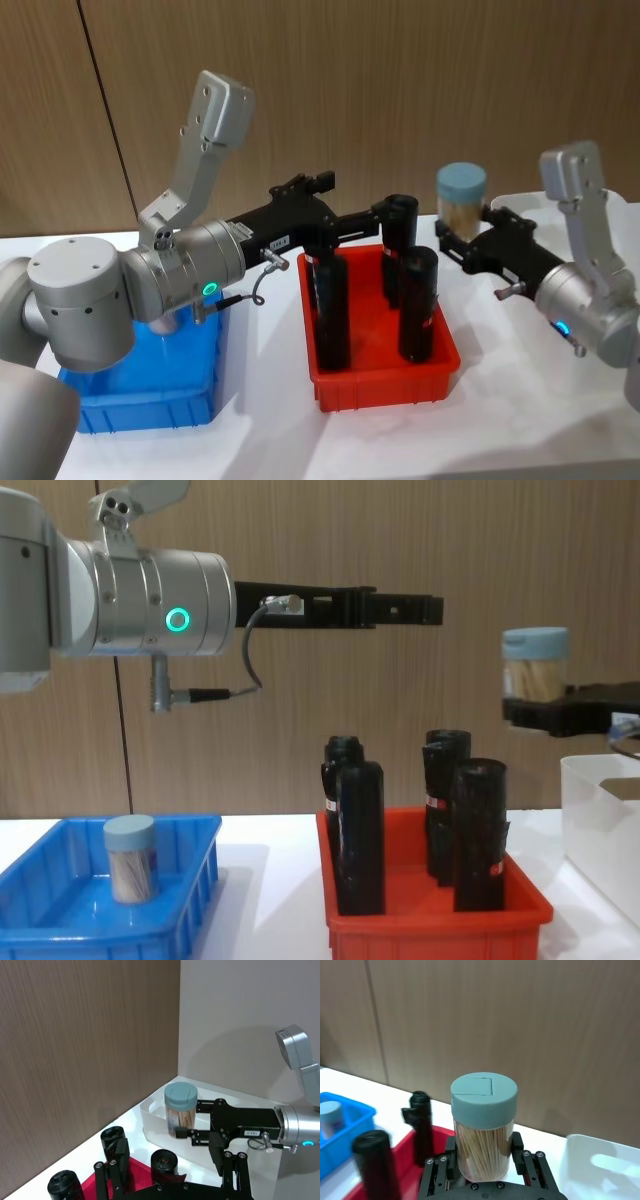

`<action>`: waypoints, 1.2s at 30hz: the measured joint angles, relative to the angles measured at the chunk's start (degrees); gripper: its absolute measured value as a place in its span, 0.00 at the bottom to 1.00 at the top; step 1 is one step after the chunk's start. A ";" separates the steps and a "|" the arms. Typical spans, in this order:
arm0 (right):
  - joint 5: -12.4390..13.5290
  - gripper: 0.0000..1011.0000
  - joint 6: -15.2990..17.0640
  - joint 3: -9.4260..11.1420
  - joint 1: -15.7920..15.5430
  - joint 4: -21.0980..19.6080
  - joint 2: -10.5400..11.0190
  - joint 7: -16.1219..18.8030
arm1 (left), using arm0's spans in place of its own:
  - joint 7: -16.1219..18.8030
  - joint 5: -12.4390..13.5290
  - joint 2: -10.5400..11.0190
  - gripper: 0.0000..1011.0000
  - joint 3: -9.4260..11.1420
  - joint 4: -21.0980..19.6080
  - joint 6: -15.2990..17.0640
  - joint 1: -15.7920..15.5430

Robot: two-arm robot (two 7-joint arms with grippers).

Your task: Pick the cotton swabs from the blue box and place them into the white box.

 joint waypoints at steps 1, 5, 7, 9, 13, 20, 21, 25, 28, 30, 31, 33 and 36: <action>-0.03 0.63 -0.02 0.12 0.05 0.16 0.08 -0.31 | 0.00 0.00 0.00 0.99 0.00 0.00 0.00 0.00; -0.36 0.63 0.04 1.09 0.41 1.16 0.69 -2.11 | -0.01 0.00 0.00 0.99 0.00 0.00 0.00 0.00; -0.37 0.63 0.15 1.41 0.51 1.46 0.91 -2.66 | -0.01 0.00 0.00 0.99 0.00 0.00 0.00 0.00; -0.38 0.63 0.45 1.97 0.69 1.98 1.25 -3.65 | -0.01 0.00 0.00 0.99 0.00 0.00 0.00 0.00; -0.37 0.63 0.89 2.71 0.89 2.71 1.67 -4.71 | -0.01 0.00 0.00 0.99 0.00 0.00 0.00 0.00; 0.15 0.63 2.48 4.59 1.73 5.60 2.73 -7.35 | -0.01 0.00 0.00 0.99 0.00 0.00 0.00 0.00; 0.23 0.63 2.64 4.75 1.84 5.93 2.80 -7.58 | -0.01 0.00 0.00 0.99 0.00 0.00 0.00 0.00; 0.54 0.63 3.33 5.41 2.43 7.64 3.09 -8.41 | -0.01 0.00 0.00 0.99 0.00 0.00 0.00 0.00; 0.92 0.63 3.88 5.86 2.99 9.26 3.22 -8.90 | -0.01 0.00 0.00 0.99 0.00 0.00 0.00 0.00; 1.09 0.63 4.25 6.15 3.45 10.60 3.29 -9.12 | -0.01 0.00 0.00 0.99 0.00 0.00 0.00 0.00; 1.20 0.63 4.37 6.21 3.59 10.99 3.30 -9.21 | -0.01 0.00 0.00 0.99 0.00 0.00 0.00 0.00; 1.42 0.63 4.72 6.42 4.03 12.28 3.31 -9.39 | -0.01 0.00 0.00 0.99 0.00 0.00 0.00 0.00; 1.71 0.63 5.06 6.65 4.70 14.23 3.31 -9.53 | -0.01 0.00 0.00 0.99 0.00 0.00 0.00 0.00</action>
